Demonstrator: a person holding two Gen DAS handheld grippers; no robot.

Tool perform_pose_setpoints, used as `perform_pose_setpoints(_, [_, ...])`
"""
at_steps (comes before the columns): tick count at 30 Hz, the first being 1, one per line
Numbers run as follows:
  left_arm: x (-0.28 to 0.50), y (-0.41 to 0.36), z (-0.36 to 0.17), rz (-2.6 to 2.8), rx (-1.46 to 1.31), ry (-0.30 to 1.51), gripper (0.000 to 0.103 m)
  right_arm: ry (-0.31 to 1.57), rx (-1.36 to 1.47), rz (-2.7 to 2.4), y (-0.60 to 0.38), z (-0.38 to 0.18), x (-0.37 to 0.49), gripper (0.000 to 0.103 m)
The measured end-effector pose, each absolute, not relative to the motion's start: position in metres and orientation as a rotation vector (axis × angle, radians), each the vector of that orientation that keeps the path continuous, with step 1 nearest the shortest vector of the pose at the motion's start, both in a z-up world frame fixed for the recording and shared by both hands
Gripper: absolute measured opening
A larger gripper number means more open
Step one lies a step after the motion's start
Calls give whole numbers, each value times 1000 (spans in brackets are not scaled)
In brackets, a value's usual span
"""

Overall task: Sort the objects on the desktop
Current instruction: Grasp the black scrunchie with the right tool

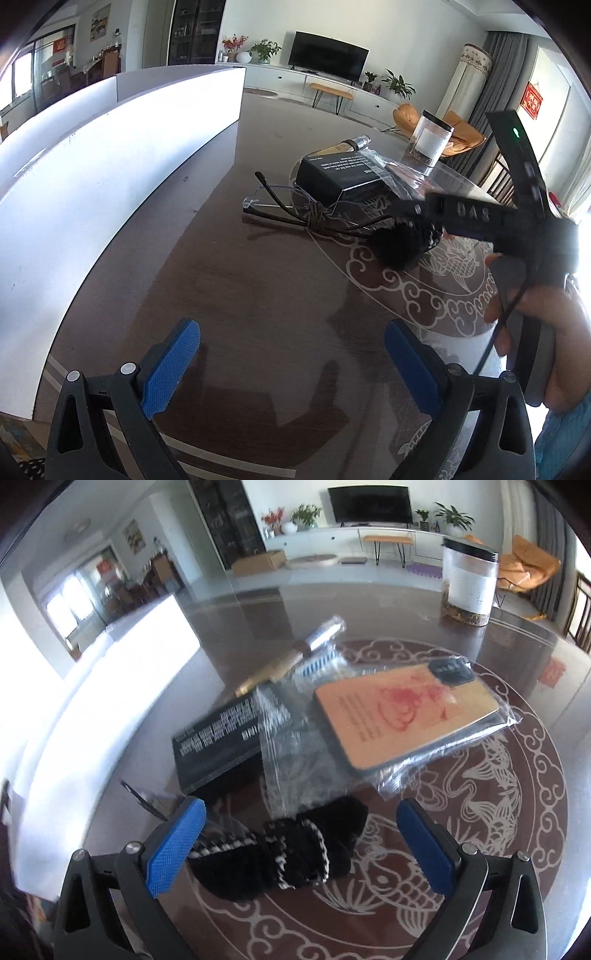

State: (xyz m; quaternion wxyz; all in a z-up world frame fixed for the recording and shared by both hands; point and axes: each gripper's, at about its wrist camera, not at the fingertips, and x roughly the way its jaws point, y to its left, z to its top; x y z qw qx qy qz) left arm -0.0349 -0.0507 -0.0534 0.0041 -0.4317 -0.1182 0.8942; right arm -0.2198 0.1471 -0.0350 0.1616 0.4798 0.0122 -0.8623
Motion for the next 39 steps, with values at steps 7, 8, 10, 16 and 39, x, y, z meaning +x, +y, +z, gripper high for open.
perform_pose_setpoints(7, [-43, -47, -60, 2770, -1379, -378, 102, 294, 1300, -2479, 200, -38, -144, 103])
perform_pose_setpoints(8, [-43, -46, -60, 2764, -1382, -372, 102, 305, 1292, -2482, 211, -38, -136, 103])
perform_pose_setpoints(10, [-43, -44, -62, 2755, -1387, -363, 102, 290, 1282, -2471, 226, -38, -119, 103])
perform_pose_setpoints(16, [-40, -43, -60, 2776, -1378, -348, 102, 24, 1292, -2437, 226, -42, -125, 103])
perform_pose_setpoints(39, [-101, -43, -33, 2550, -1429, -14, 102, 64, 1292, -2608, 225, -58, -127, 93])
